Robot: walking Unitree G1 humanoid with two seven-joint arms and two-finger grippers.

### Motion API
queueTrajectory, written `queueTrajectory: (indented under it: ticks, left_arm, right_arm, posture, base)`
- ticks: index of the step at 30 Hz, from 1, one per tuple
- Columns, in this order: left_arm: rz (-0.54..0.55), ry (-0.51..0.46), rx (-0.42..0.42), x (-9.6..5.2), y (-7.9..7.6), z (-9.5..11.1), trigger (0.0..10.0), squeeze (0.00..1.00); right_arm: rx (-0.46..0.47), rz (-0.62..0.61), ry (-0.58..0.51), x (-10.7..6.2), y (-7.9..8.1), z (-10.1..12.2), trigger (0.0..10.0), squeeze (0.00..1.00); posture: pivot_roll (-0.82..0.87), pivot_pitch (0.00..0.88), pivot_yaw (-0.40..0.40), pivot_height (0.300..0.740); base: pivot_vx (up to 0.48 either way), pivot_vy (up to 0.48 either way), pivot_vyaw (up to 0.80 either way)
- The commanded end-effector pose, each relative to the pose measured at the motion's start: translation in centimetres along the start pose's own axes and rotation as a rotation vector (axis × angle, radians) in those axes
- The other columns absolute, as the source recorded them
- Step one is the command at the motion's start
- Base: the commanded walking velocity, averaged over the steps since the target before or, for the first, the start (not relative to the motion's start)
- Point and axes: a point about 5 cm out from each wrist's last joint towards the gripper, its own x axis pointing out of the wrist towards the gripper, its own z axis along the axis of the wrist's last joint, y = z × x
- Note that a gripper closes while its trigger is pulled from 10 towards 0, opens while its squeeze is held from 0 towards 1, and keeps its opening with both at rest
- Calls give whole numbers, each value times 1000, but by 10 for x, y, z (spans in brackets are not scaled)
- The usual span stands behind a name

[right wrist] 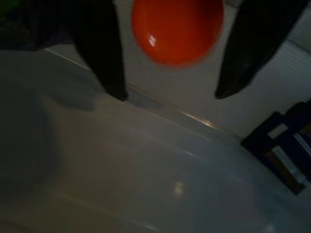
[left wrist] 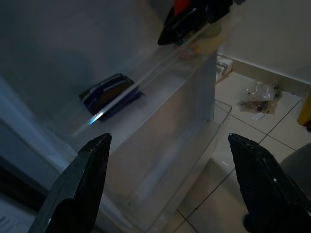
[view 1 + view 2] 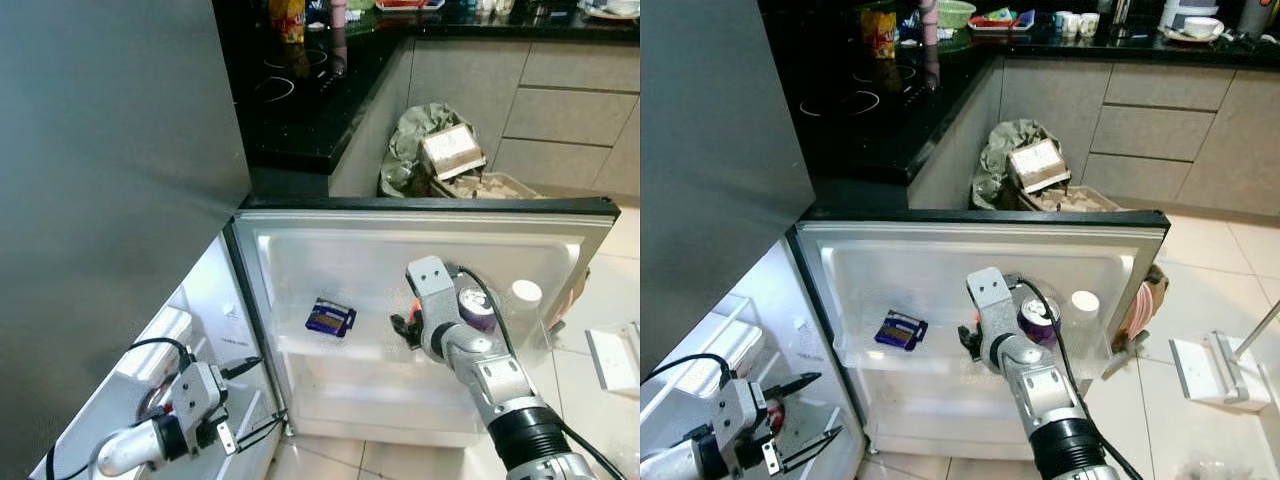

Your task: Restocking fridge

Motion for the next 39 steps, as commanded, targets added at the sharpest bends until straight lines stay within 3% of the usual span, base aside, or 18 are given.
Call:
queueTrajectory:
  ticks: [1, 2, 3, 4, 5, 10, 15, 23, 30, 31, 33, 36, 39]
  left_arm:
    - [-18, 33, 17, -3, 2, 1, 10000, 0]
    - [-18, 33, 18, -3, 2, 1, 10000, 0]
    - [-19, 33, 17, -3, 3, 1, 10000, 0]
    - [-18, 32, 17, -3, 3, 1, 10000, 0]
    - [-19, 33, 17, -3, 3, 1, 10000, 0]
    - [-22, 36, 18, -3, 3, 1, 10000, 0]
    - [-23, 37, 17, -3, 3, 1, 10000, 0]
    - [-28, 43, 12, -3, 1, 0, 10000, 0]
    - [-30, 43, 10, -2, 1, 0, 10000, 0]
    - [-31, 43, 10, -2, 1, 0, 10000, 0]
    - [-32, 43, 10, -2, 1, 0, 10000, 0]
    - [-35, 42, 9, -2, 1, 0, 10000, 0]
    - [-36, 43, 10, -2, 1, 0, 10000, 0]
  right_arm:
    - [-12, 6, -27, 1, 3, 4, 10000, 310]
    - [-13, 6, -42, 1, 3, 6, 10000, 310]
    - [-17, 10, -59, 1, 4, 9, 10000, 71]
    - [-21, 13, -70, 1, 4, 11, 10000, 71]
    - [-23, 17, -85, 1, 5, 13, 10000, 0]
    - [-23, 81, -236, -3, 14, 37, 10000, 0]
    - [-30, 99, -284, -6, 16, 46, 10000, 0]
    - [-92, 164, -273, -14, 24, 58, 10000, 0]
    - [-189, 360, -231, -26, 42, 63, 10000, 0]
    - [-277, 412, -196, -29, 45, 60, 0, 0]
    - [-321, 419, -181, -30, 44, 59, 0, 0]
    - [-497, 447, -122, -36, 39, 55, 0, 0]
    - [-556, 437, -110, -36, 35, 58, 0, 0]
  posture:
    - [-32, 0, 1, 740]
    - [-32, 0, 1, 740]
    - [-32, 0, 1, 740]
    - [-32, 0, 1, 740]
    - [-32, 0, 1, 740]
    - [-31, 0, -2, 740]
    - [-33, 0, -2, 740]
    - [-37, 0, 1, 740]
    - [-39, 0, 1, 740]
    - [-39, 0, 1, 740]
    - [-39, 0, 1, 740]
    - [-38, 0, 1, 740]
    - [-40, 0, 2, 740]
  base:
    - [0, 0, 0]
    - [0, 0, 0]
    - [0, 0, 0]
    - [0, 0, 0]
    - [0, 0, 0]
    - [0, 0, 0]
    - [0, 0, 0]
    - [0, 0, 0]
    - [0, 0, 0]
    - [0, 0, 0]
    - [0, 0, 0]
    - [0, 0, 0]
    - [0, 0, 0]
